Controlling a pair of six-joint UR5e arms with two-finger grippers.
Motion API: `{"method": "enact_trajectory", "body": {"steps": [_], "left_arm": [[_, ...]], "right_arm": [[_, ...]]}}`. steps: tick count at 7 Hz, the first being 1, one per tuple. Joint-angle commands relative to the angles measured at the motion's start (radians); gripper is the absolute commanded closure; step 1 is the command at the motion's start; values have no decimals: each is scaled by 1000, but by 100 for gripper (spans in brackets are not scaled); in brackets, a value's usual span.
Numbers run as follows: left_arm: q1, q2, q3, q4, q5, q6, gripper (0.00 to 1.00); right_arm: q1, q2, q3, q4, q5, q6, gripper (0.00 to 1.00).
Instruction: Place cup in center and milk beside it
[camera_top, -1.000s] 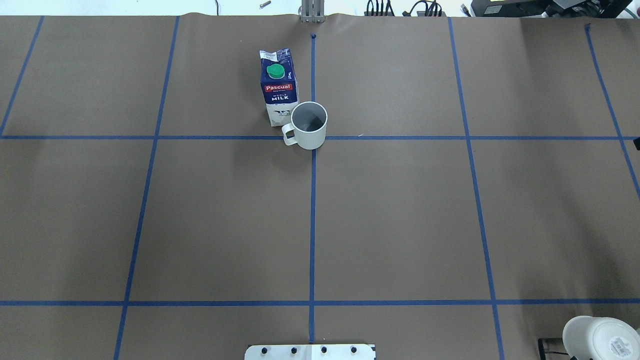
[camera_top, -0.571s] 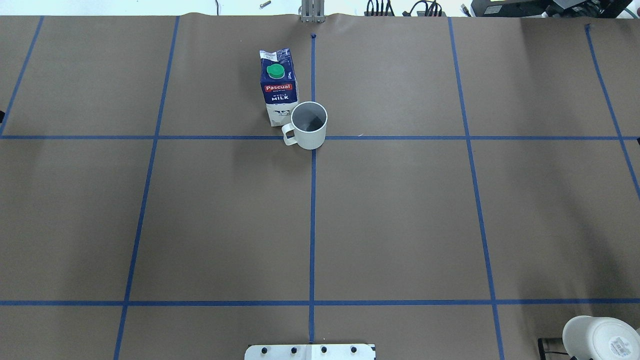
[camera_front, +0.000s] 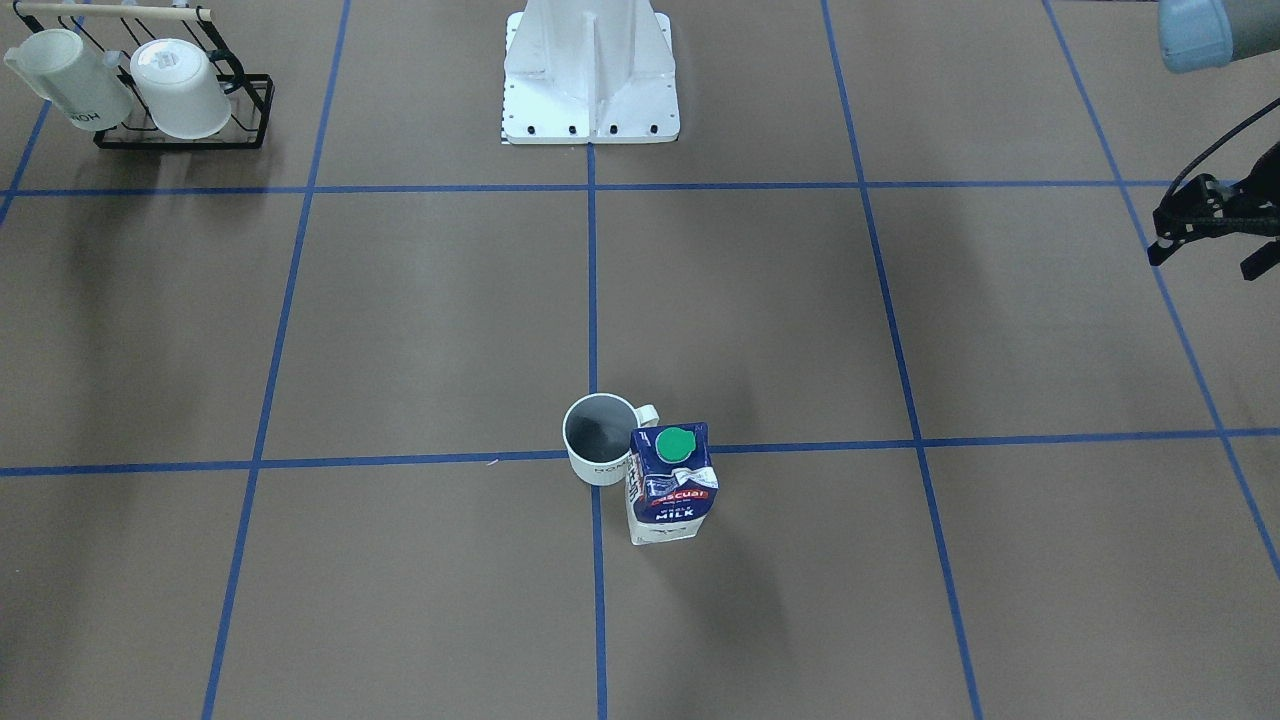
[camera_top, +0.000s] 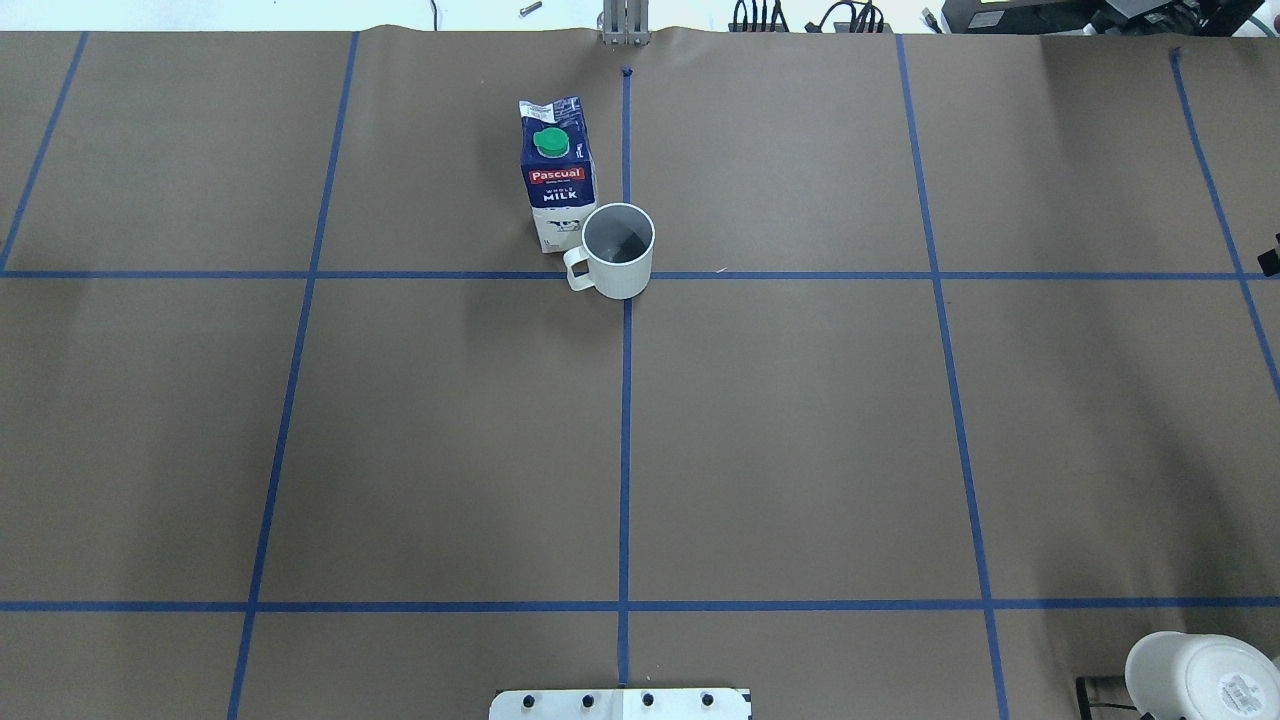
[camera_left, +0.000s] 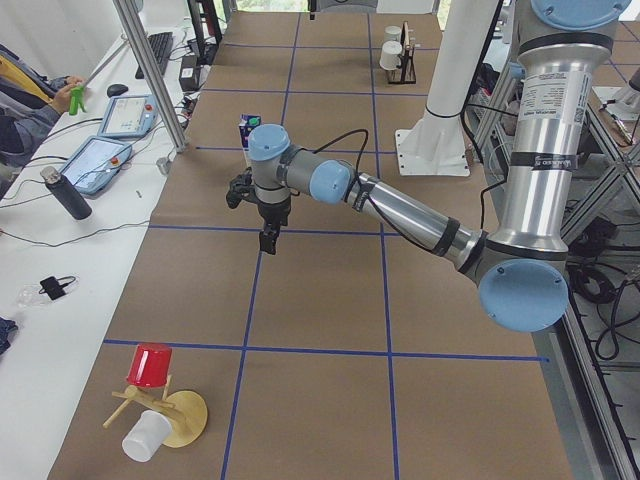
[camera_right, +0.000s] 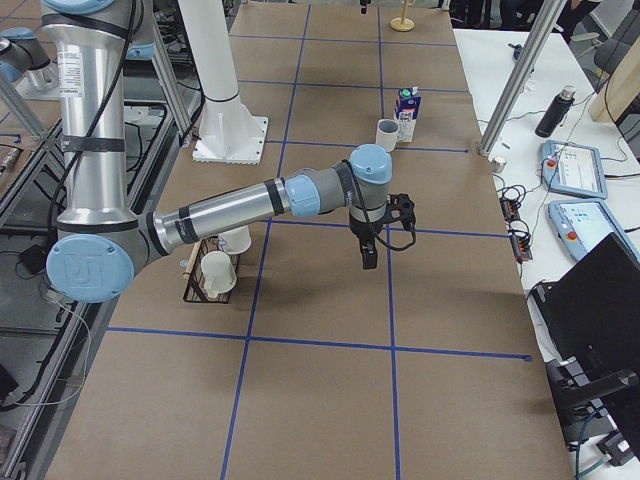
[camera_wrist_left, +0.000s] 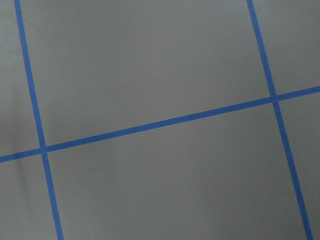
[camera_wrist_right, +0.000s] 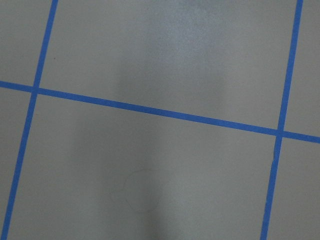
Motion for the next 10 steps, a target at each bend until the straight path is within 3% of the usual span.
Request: {"method": "enact_trajectory", "body": {"steps": [1, 3, 10], "left_arm": [[1, -27, 20, 49, -2, 6, 2], [1, -34, 23, 49, -2, 6, 2], [1, -22, 26, 34, -11, 7, 2]], "right_arm": [[-5, 84, -41, -113, 5, -27, 0], [21, 174, -38, -323, -8, -185, 0], [32, 169, -32, -334, 0, -173, 0]]}}
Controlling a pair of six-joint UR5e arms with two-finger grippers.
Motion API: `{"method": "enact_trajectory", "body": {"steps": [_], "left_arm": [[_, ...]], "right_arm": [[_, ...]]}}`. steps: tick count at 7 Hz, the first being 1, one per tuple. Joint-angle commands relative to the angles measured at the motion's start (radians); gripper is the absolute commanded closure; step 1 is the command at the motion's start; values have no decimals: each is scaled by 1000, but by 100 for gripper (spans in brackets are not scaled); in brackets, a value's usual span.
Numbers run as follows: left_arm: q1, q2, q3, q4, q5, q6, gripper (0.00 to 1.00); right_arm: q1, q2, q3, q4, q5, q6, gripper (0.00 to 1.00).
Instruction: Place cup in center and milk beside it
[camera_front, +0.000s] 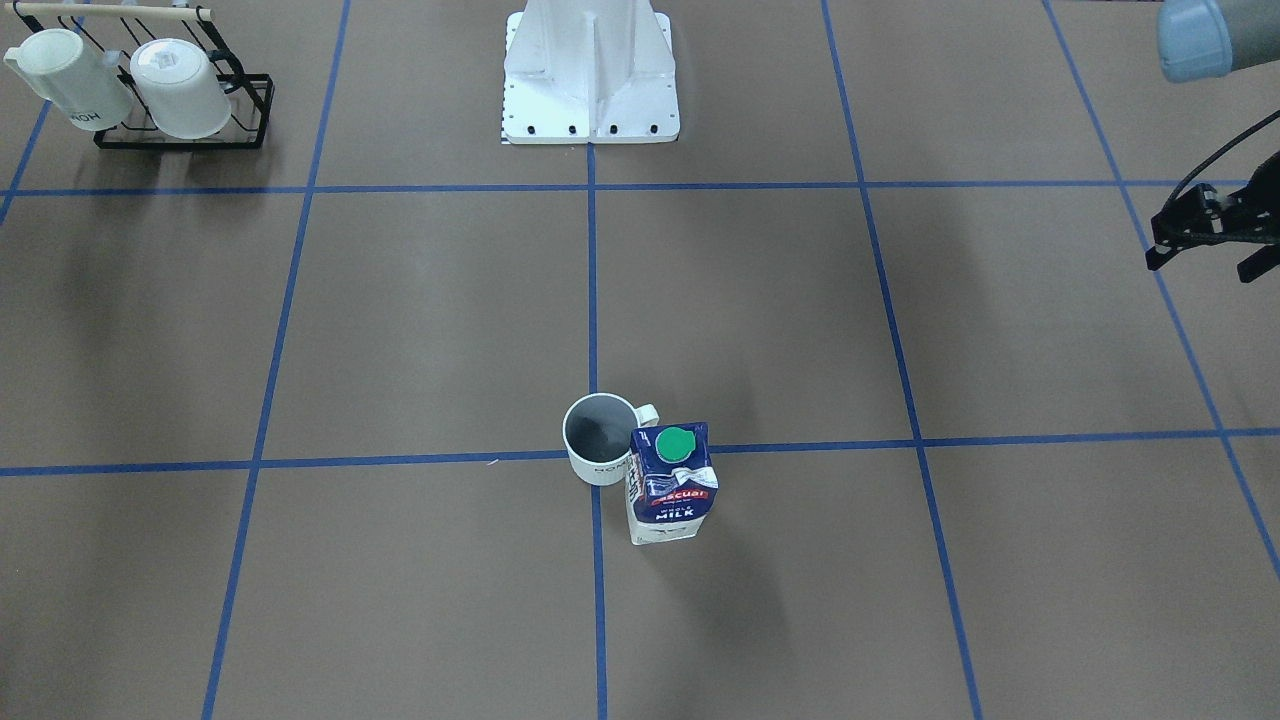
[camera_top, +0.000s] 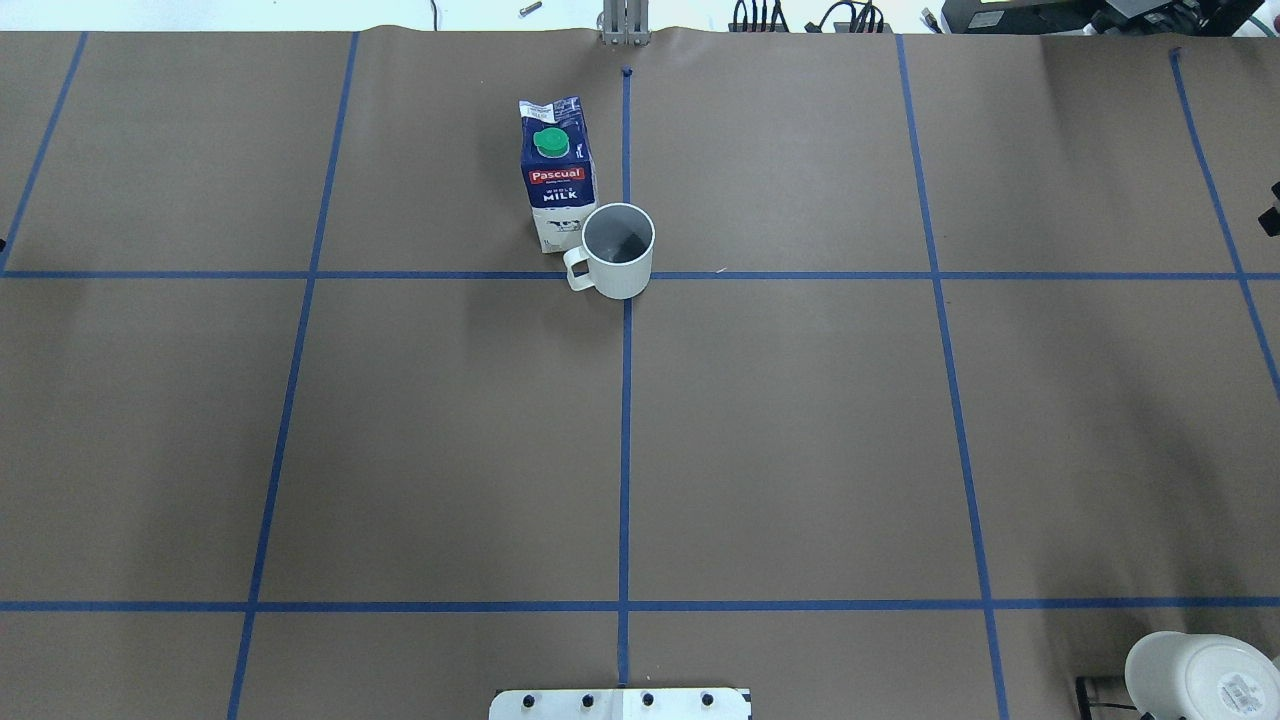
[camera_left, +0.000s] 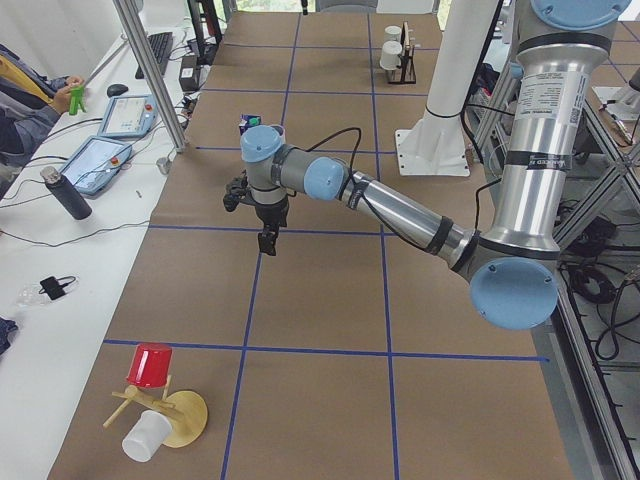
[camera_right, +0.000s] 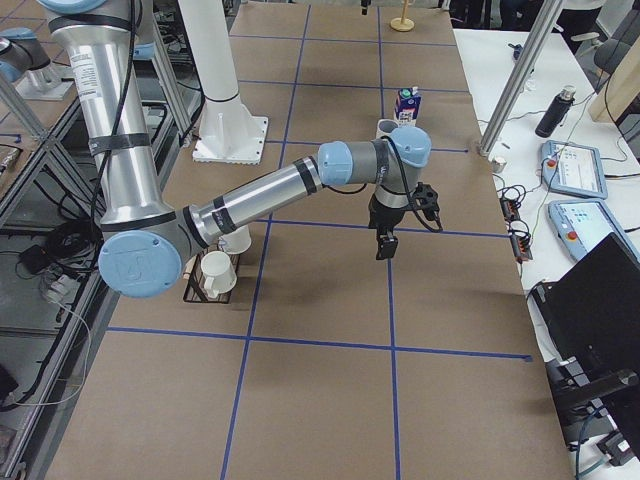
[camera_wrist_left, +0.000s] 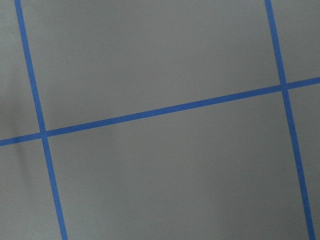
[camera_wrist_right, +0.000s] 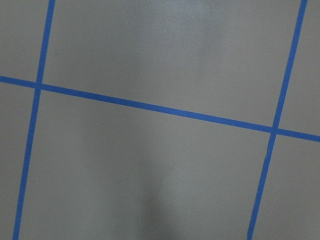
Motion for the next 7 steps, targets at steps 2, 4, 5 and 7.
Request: {"method": "enact_trajectory", "body": {"steps": [2, 4, 5, 7], "left_arm": [[1, 0, -3, -1, -1, 2, 2], [1, 0, -7, -1, -2, 0, 2], [-1, 0, -9, -1, -2, 0, 2], [-2, 0, -12, -1, -1, 0, 2]], "right_arm": [[0, 4, 0, 5, -1, 6, 0], [0, 4, -2, 7, -1, 6, 0], [0, 4, 0, 7, -1, 6, 0], [0, 4, 4, 7, -1, 6, 0]]}}
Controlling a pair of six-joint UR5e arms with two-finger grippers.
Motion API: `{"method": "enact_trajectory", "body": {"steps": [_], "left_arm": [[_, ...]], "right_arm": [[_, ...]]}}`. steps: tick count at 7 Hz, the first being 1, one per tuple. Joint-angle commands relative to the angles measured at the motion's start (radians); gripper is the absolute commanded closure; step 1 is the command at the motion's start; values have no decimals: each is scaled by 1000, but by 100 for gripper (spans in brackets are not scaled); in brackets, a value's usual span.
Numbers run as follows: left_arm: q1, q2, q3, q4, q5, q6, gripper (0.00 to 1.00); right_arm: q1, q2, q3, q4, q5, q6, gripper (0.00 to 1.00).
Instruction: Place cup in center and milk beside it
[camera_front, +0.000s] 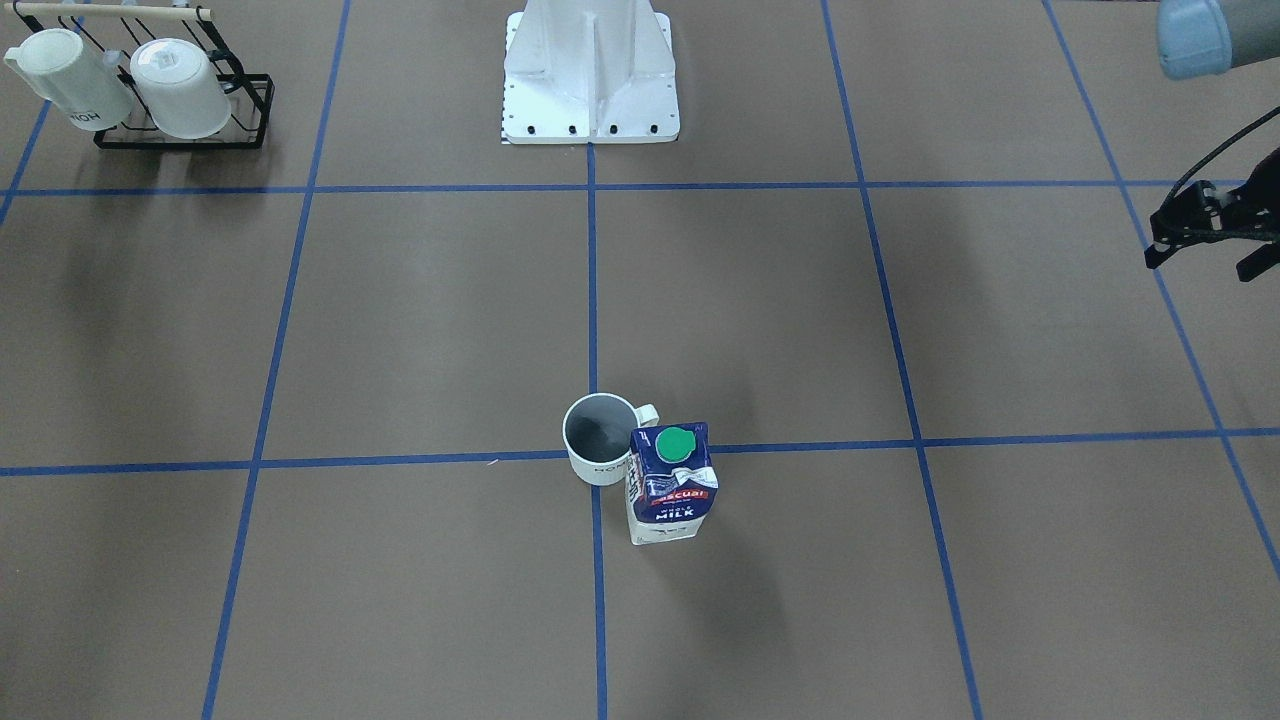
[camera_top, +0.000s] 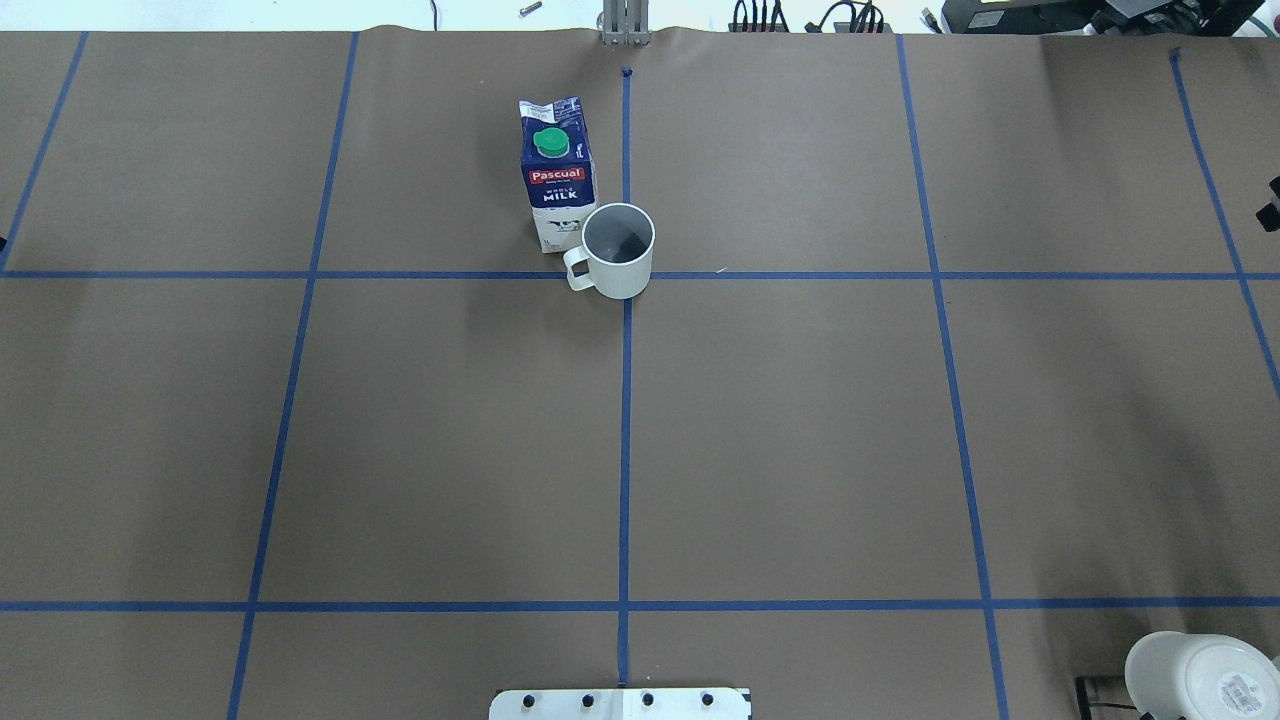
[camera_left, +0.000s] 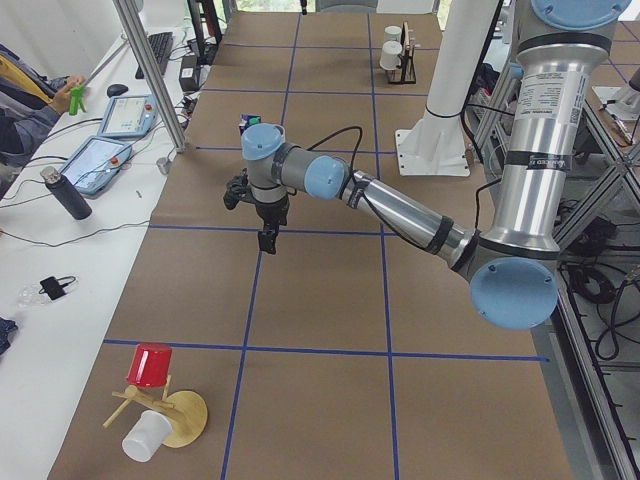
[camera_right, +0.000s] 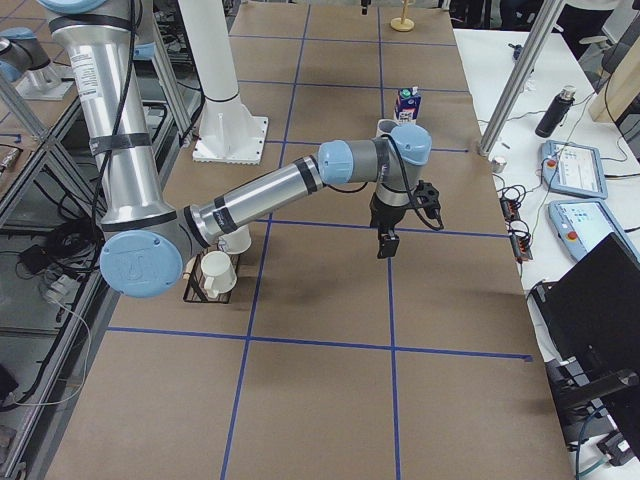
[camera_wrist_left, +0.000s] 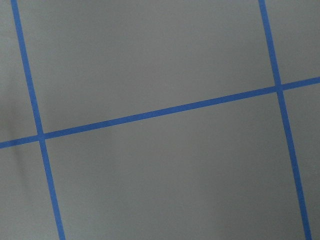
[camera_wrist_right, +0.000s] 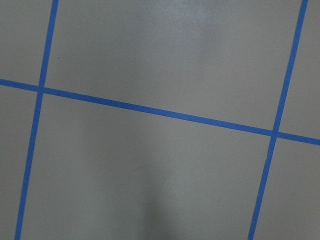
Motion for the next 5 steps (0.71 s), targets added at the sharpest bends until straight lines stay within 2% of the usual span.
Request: {"method": "enact_trajectory", "body": {"steps": [1, 5], "left_arm": [[-3, 1, -11, 0, 0, 0, 2], [-3, -1, -11, 0, 0, -2, 2]], "right_arm": [[0, 0, 3, 2, 0, 2, 0], [2, 0, 12, 3, 0, 2, 0]]}}
